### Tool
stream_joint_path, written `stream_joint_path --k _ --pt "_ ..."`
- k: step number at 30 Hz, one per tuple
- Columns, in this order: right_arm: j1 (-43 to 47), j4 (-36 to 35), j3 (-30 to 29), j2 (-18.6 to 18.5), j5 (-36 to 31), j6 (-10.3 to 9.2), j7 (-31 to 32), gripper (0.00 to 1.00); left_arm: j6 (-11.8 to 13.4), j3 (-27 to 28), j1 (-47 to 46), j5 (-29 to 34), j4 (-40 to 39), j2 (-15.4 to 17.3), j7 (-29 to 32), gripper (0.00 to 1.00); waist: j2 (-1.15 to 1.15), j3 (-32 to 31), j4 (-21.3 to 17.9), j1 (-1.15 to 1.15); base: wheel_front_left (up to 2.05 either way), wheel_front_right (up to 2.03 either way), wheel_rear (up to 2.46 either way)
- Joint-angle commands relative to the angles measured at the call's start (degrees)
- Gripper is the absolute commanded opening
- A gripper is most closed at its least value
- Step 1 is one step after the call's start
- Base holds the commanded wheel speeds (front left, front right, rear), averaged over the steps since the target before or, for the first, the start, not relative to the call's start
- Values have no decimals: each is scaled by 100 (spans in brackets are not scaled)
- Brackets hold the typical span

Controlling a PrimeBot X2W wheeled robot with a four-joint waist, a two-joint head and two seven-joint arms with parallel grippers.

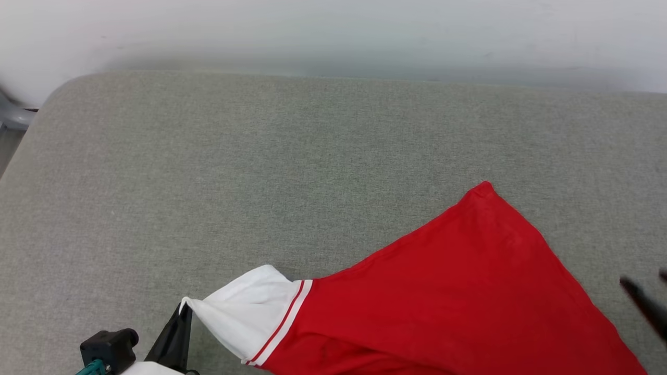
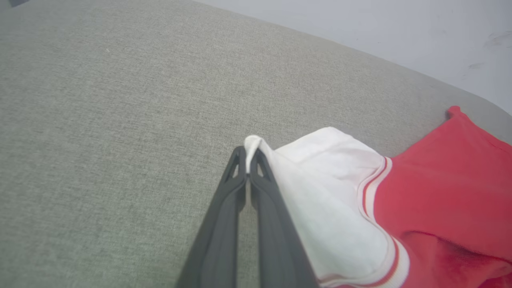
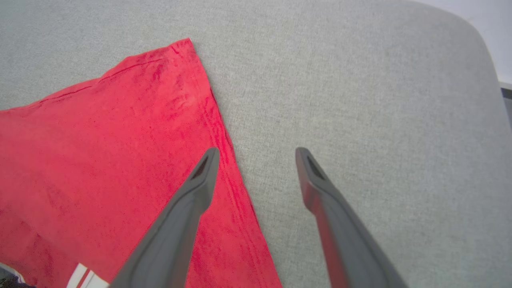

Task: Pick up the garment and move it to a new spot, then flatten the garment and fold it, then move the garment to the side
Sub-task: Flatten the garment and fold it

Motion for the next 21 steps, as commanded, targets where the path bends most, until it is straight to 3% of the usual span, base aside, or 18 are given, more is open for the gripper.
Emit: stream_joint_path --k 1,9,21 --pt "-382 -170 -35 -41 -54 -4 -69 100 4 -14 -100 43 -34 28 2 0 0 26 35 1 0 0 0" --pt "-2143 -424 767 -334 -78 -4 497 100 -33 -130 -362 139 -109 -13 54 0 0 304 240 1 0 0 0" --pt "-4196 497 2892 -708 -14 -5 2251 100 -156 -347 -866 275 -48 -211 -20 0 0 793 620 1 0 0 0"
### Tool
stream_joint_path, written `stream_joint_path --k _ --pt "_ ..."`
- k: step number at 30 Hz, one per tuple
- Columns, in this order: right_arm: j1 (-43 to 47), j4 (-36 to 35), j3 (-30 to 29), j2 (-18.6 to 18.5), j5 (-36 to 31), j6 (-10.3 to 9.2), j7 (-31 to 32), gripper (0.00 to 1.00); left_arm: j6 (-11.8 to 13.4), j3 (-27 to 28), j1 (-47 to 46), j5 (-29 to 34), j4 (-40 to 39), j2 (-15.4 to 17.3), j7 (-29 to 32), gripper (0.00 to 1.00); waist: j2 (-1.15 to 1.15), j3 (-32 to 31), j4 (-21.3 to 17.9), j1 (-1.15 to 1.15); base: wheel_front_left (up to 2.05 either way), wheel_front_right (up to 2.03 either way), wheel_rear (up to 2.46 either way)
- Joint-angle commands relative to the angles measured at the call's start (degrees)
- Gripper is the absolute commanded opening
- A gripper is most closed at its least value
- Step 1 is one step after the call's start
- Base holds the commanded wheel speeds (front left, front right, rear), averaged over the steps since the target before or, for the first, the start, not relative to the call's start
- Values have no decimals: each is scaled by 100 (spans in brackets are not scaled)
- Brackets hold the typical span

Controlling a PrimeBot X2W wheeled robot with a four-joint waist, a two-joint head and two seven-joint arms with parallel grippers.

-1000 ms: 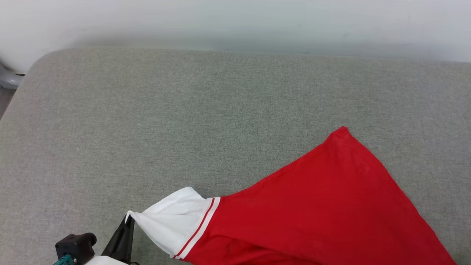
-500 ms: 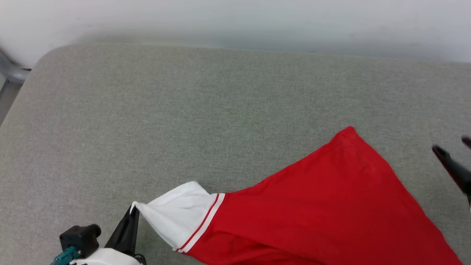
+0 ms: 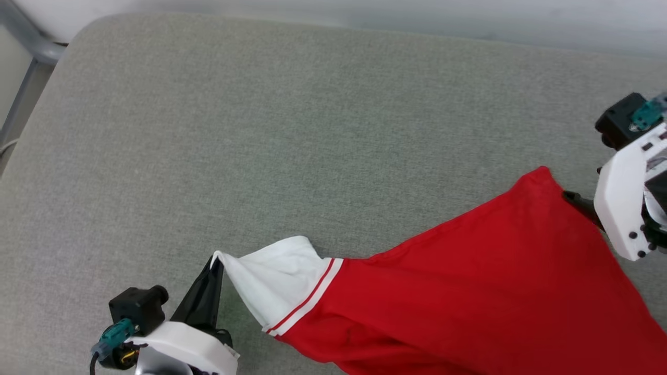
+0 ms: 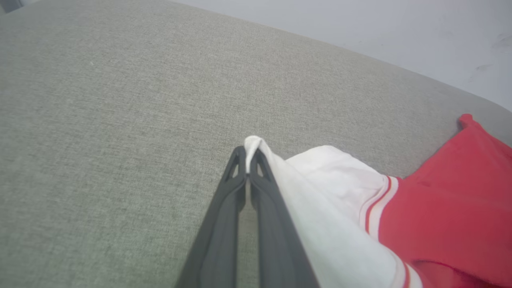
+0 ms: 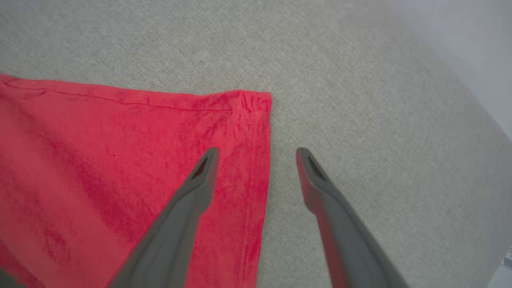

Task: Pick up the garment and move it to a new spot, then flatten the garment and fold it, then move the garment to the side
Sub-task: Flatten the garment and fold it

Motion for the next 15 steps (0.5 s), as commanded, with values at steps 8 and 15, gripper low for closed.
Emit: stream_joint_path --k 8,15 --pt "-915 1060 886 35 -161 -6 243 100 -90 -100 -386 115 42 -159 -100 0 0 487 352 -1 0 0 0" --pt "-1085 1913 1554 163 -62 -6 -25 100 -143 -150 -594 155 135 -265 -148 0 0 741 494 -1 0 0 0"
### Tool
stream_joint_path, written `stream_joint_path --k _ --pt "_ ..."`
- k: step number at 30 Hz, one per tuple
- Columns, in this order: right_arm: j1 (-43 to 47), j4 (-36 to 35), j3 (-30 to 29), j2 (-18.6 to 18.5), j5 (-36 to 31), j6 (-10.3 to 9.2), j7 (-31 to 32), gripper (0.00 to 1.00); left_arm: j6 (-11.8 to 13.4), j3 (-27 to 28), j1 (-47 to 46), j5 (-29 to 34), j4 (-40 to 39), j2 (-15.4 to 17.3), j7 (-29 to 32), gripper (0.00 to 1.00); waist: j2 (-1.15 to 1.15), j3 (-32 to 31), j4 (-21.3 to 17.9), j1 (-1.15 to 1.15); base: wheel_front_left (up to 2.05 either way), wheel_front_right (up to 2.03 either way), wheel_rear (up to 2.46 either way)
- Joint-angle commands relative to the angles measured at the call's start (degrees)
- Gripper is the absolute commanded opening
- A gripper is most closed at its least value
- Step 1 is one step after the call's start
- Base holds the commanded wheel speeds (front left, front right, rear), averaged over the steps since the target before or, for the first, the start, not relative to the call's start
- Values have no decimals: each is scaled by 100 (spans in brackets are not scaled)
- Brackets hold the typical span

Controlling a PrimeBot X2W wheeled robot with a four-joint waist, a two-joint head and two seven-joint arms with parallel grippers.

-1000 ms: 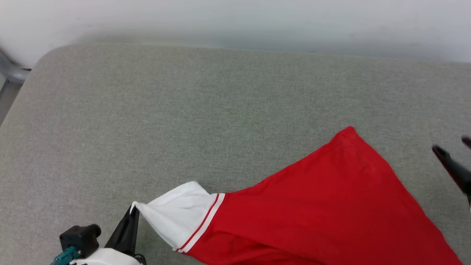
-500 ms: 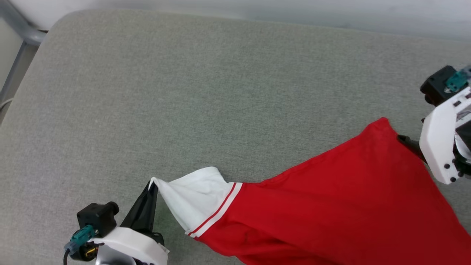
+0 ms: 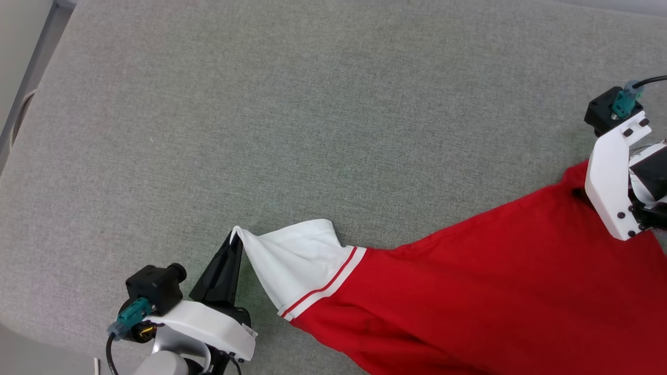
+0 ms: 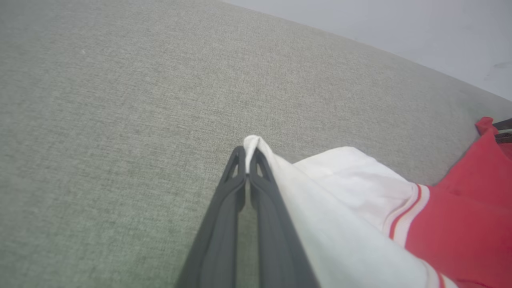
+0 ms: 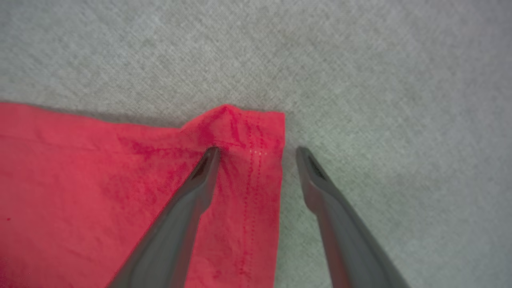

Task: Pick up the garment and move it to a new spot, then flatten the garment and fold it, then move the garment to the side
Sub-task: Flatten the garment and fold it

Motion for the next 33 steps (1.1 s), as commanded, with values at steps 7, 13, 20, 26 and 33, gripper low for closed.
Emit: stream_joint_path --k 7,13,20,26,33 --pt "255 370 873 -101 381 6 -20 30 -49 -5 -139 18 111 -36 -55 0 0 78 31 -1 0 0 0" --pt "5 420 904 -180 560 -6 -662 0 -68 6 -115 -20 208 -2 -63 0 0 -42 -51 -1 0 0 0" --pt "-232 261 805 -122 711 -7 -1768 0 -30 57 68 -29 201 145 -49 0 0 -522 -295 -1 0 0 0" --pt "21 148 583 -139 949 -7 -2578 0 48 147 186 -17 -46 386 23 0 0 -1012 -580 -1 0 0 0" --pt "271 -162 91 -150 975 -6 -3232 0 46 283 -157 113 -576 780 268 0 0 -1380 -852 -1 0 0 0"
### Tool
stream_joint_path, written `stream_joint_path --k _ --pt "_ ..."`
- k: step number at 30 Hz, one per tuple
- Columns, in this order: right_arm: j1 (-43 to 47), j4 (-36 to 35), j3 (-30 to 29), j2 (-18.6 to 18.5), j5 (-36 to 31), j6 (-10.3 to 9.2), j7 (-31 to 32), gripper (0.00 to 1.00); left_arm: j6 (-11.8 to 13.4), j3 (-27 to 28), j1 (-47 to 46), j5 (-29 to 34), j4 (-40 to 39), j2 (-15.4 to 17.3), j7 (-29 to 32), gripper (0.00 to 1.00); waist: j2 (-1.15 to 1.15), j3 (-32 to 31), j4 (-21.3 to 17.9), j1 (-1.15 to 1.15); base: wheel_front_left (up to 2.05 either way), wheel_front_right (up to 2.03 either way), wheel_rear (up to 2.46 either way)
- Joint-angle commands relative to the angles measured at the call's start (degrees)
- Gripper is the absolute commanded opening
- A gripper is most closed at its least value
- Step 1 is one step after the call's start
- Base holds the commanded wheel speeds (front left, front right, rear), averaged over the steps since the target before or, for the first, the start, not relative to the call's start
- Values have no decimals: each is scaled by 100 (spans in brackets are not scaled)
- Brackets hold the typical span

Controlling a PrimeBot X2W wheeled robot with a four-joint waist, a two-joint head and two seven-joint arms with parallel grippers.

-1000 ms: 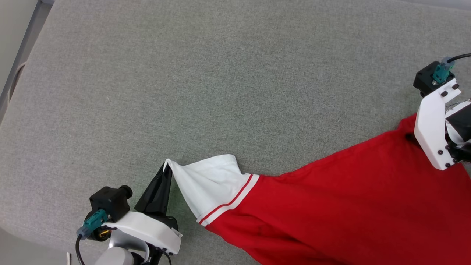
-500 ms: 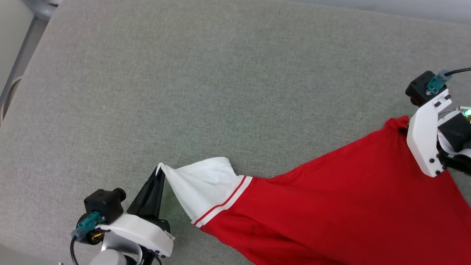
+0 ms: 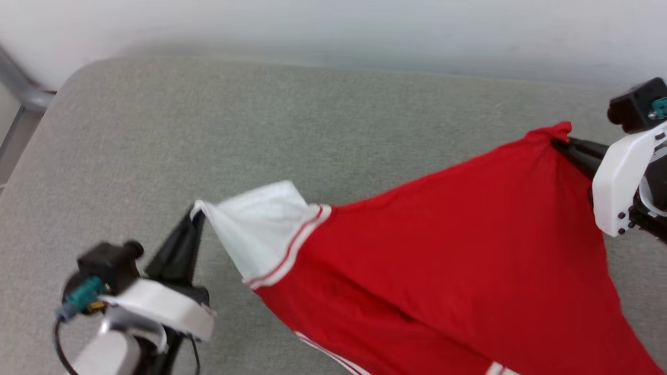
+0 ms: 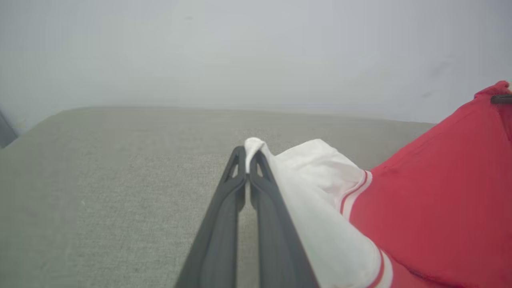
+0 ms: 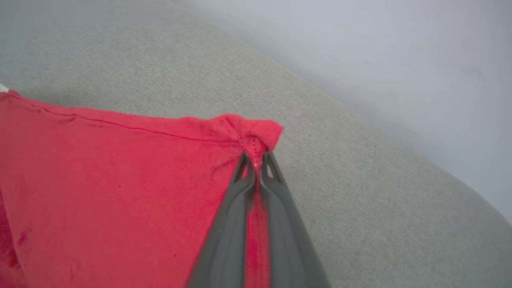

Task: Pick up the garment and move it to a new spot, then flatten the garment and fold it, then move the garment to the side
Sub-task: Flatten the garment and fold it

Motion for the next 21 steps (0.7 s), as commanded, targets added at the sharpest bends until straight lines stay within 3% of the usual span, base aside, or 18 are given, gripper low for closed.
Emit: stream_joint_path --k 1,14,21 --pt "109 -94 -142 -1 -13 -8 -118 0 -5 79 -222 60 -151 114 58 0 0 -174 -161 0 0 0 0" --pt "-62 -915 -1793 242 -421 -8 -313 0 -162 423 -2343 159 -1013 517 717 0 0 -101 -445 0 0 0 0" --pt "-558 -1337 -2541 494 -787 -8 -72 0 -322 392 -3930 178 -874 354 1024 0 0 348 -475 0 0 0 0"
